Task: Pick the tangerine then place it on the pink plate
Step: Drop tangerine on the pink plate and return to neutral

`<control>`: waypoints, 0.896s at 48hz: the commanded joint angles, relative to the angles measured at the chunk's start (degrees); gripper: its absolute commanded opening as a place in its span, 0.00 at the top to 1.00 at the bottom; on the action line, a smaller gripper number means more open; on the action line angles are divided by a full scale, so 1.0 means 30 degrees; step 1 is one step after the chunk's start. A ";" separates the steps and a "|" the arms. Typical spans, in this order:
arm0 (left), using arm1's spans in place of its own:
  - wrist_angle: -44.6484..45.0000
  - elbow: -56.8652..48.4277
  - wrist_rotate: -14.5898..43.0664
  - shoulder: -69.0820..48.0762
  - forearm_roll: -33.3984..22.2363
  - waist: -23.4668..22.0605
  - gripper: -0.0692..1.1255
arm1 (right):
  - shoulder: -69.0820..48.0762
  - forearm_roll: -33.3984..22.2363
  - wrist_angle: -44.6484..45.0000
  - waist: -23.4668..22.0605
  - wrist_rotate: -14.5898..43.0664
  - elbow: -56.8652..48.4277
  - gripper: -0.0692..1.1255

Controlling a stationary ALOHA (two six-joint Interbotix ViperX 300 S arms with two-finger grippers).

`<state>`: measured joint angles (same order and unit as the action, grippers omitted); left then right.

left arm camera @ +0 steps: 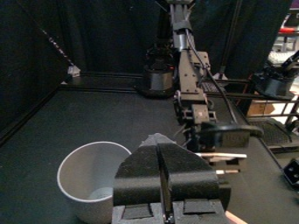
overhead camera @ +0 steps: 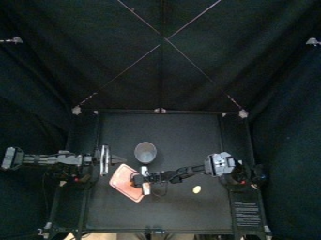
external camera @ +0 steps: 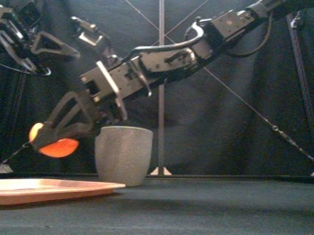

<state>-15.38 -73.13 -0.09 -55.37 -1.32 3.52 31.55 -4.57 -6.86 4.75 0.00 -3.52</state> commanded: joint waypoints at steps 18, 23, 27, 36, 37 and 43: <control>-0.0088 0.0234 0.0000 0.0059 -0.0059 0.0000 0.90 | 0.0205 0.0996 0.0703 -0.0205 0.0176 0.1318 0.15; -0.0088 0.0234 0.0000 0.0059 -0.0059 0.0029 0.90 | -0.0029 0.0879 0.0703 -0.0205 0.0176 0.1318 0.15; -0.0088 0.0234 0.0000 0.0059 -0.0059 0.0000 0.90 | -0.0586 0.0645 0.0703 -0.0205 0.0146 0.1201 0.15; -0.0088 0.0146 0.0000 0.0059 -0.0059 0.0029 0.90 | -0.2754 0.0000 0.0176 -0.0205 0.0146 -0.0117 0.15; -0.0117 0.0146 0.0000 0.0059 -0.0059 0.0029 0.90 | -0.3018 -0.0029 0.0000 -0.0205 0.0146 -0.0352 0.15; -0.0117 0.0117 -0.0029 0.0059 -0.0059 0.0000 0.90 | -0.4336 -0.0146 -0.1377 -0.0205 0.0146 -0.1992 0.15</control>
<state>-15.38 -73.56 -0.18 -55.37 -1.32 3.52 23.73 -4.83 -8.26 4.39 0.53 -7.38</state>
